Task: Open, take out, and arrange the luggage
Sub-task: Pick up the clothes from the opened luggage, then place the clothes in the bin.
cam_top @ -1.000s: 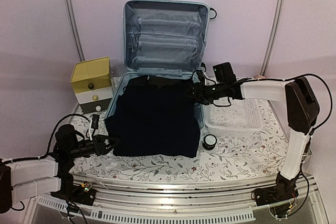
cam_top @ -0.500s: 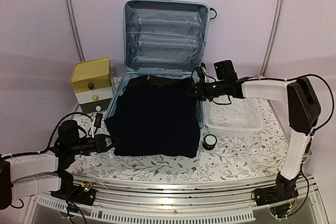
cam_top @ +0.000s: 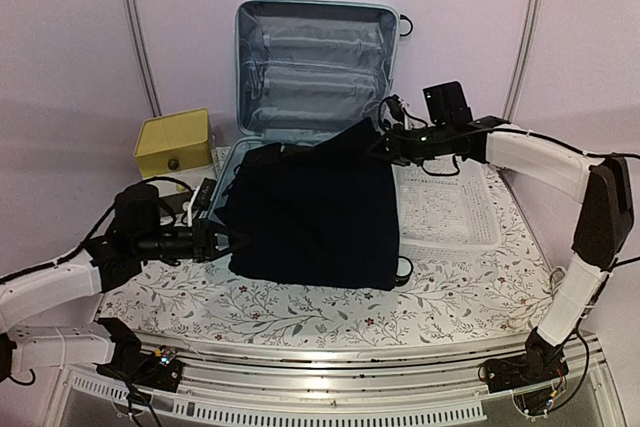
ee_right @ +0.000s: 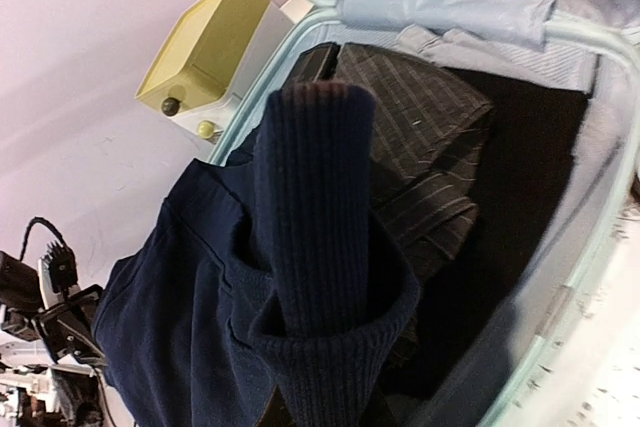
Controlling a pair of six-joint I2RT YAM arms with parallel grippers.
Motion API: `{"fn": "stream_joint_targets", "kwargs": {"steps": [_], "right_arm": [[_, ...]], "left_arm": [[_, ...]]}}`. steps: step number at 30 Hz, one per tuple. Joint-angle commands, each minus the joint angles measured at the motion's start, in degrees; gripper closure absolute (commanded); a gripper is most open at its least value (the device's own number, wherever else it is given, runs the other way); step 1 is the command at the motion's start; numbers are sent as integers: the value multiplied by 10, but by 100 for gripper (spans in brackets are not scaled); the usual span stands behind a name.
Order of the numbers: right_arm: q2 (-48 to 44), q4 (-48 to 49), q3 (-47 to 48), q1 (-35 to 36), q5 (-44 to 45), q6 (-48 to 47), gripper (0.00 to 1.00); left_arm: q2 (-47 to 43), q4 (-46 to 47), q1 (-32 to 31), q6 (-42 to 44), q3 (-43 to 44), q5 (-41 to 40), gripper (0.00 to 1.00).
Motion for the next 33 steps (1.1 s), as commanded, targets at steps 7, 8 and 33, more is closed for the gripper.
{"fn": "stream_joint_targets", "kwargs": {"steps": [7,8,33], "right_arm": [[-96,-111,12,-124,75,-46,97],[-104,-115,6,-135,77,-51,97],[24,-233,214,-342,87,-148,97]], "left_arm": [[247,96,-116,-4,187,-26,100],[276,97,-123,3,209,-26,100],[704,145,-160,-12,621,41,100]]}}
